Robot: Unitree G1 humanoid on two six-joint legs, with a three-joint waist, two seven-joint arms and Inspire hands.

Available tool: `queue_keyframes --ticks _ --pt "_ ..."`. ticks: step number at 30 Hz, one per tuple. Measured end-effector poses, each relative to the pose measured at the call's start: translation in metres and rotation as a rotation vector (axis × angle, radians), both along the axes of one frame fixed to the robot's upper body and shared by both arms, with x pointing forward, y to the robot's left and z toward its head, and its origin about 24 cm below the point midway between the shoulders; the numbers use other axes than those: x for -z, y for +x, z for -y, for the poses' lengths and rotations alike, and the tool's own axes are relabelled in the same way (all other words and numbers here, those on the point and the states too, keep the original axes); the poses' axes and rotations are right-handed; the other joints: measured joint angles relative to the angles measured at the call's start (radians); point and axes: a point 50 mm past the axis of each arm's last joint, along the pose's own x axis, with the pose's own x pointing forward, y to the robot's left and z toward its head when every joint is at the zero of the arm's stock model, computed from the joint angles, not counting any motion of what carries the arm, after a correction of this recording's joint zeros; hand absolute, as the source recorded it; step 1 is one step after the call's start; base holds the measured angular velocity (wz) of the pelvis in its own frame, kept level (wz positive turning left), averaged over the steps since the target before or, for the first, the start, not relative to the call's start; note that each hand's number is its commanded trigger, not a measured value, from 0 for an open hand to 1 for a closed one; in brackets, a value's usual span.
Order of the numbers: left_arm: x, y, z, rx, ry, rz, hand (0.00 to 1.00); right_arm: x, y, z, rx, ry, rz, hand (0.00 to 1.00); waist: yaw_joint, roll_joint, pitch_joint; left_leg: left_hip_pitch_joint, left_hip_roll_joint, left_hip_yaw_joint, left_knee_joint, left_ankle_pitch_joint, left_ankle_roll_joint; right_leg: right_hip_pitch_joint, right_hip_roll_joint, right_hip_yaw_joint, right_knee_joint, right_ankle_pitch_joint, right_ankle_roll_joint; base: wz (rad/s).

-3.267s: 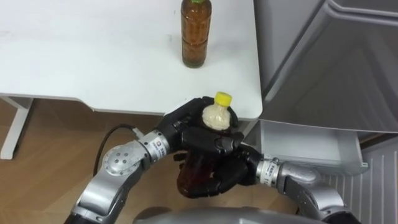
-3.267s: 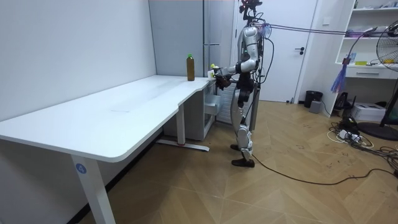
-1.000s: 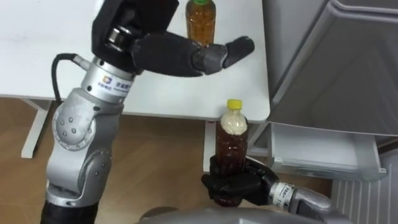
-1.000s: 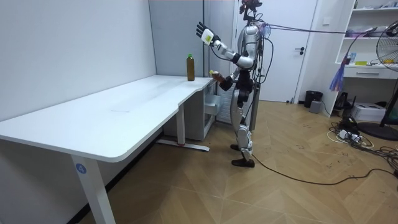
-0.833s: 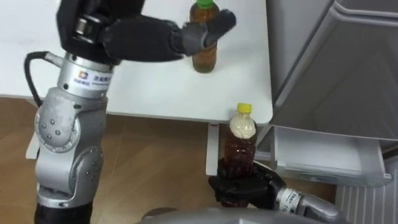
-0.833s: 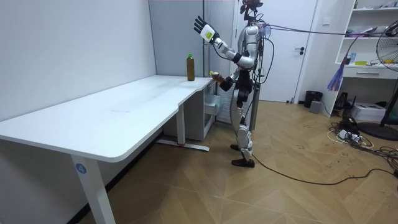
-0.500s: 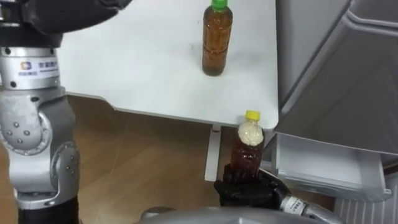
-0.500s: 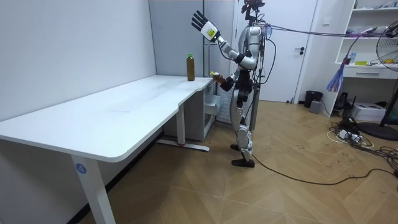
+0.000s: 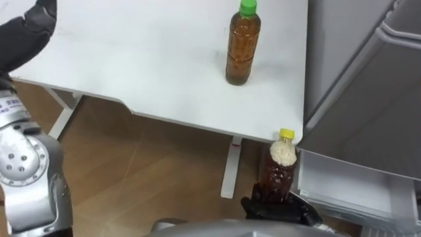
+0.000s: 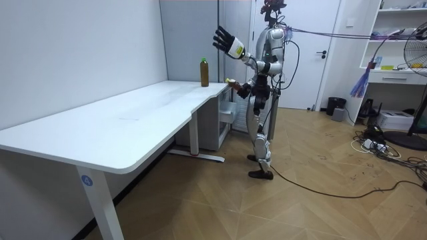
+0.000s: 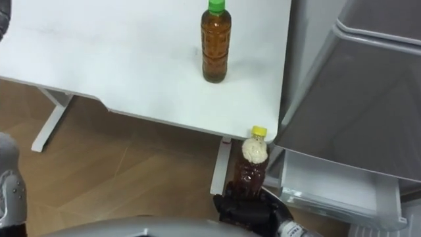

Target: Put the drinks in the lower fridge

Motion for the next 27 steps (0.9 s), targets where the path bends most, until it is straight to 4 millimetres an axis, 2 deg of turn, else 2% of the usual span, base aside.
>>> queue_keyframes --ticks 2,6,8,12,15,17,20,24,27 --pt "0.013 -0.005 -0.009 -0.074 -0.029 -0.048 0.0 0.002 -0.002 0.001 0.017 -0.008 -0.013 1.0 0.0 -0.01 0.0023 -0.001 0.001 0.0 0.003 0.0 0.0 -0.003 0.001 0.0 -0.002 0.0 0.0 0.0" --pt "0.036 -0.013 -0.02 -0.141 -0.121 -0.124 0.0 0.003 -0.005 0.003 0.035 -0.025 -0.028 1.0 -0.001 -0.019 -0.0001 -0.002 -0.002 0.001 -0.001 0.0 0.0 -0.001 0.0 0.005 -0.009 0.0 0.0 -0.02" --pt "0.057 -0.016 -0.026 -0.18 -0.195 -0.193 0.0 0.004 -0.005 0.003 0.043 -0.03 -0.031 1.0 -0.001 -0.021 -0.0008 -0.001 -0.001 0.002 -0.002 0.0 0.0 -0.001 0.0 0.005 -0.01 0.0 0.0 0.0" --pt "0.088 -0.028 -0.026 -0.235 -0.263 -0.323 0.0 0.004 -0.005 0.002 0.052 -0.037 -0.034 1.0 -0.006 -0.025 -0.0028 -0.001 0.001 0.002 -0.003 0.0 0.0 -0.002 0.004 0.015 -0.01 0.0 0.0 -0.02" --pt "0.121 -0.039 -0.024 -0.262 -0.312 -0.468 0.0 0.005 -0.005 0.002 0.06 -0.041 -0.037 1.0 -0.013 -0.024 -0.0019 0.019 0.001 0.008 -0.011 0.0 0.0 0.012 0.006 0.019 -0.012 0.0 0.0 -0.05" --pt "0.149 -0.054 -0.022 -0.286 -0.393 -0.585 0.0 0.007 -0.004 0.003 0.088 -0.053 -0.05 1.0 -0.025 -0.027 -0.0014 0.027 0.001 0.014 -0.02 0.0 0.0 0.013 0.008 0.026 -0.013 0.0 0.0 -0.1" --pt "0.176 -0.07 -0.017 -0.308 -0.48 -0.707 0.0 0.011 -0.006 0.004 0.159 -0.047 -0.079 1.0 -0.031 -0.037 -0.0016 0.023 0.001 0.015 -0.021 -0.001 0.0 0.008 0.008 0.029 -0.013 0.0 -0.001 -0.04" --pt "0.198 -0.092 -0.013 -0.335 -0.566 -0.813 0.0 0.014 -0.01 0.007 0.24 -0.031 -0.116 1.0 -0.035 -0.042 -0.0013 0.032 0.002 0.031 -0.023 0.0 0.0 0.012 0.009 0.036 -0.014 0.0 -0.001 -0.06" --pt "0.217 -0.116 -0.008 -0.342 -0.642 -0.931 0.0 0.018 -0.014 0.01 0.333 -0.004 -0.151 1.0 -0.046 -0.04 -0.0015 0.035 0.004 0.038 -0.028 0.0 0.0 0.01 0.012 0.049 -0.014 0.0 -0.001 -0.09"
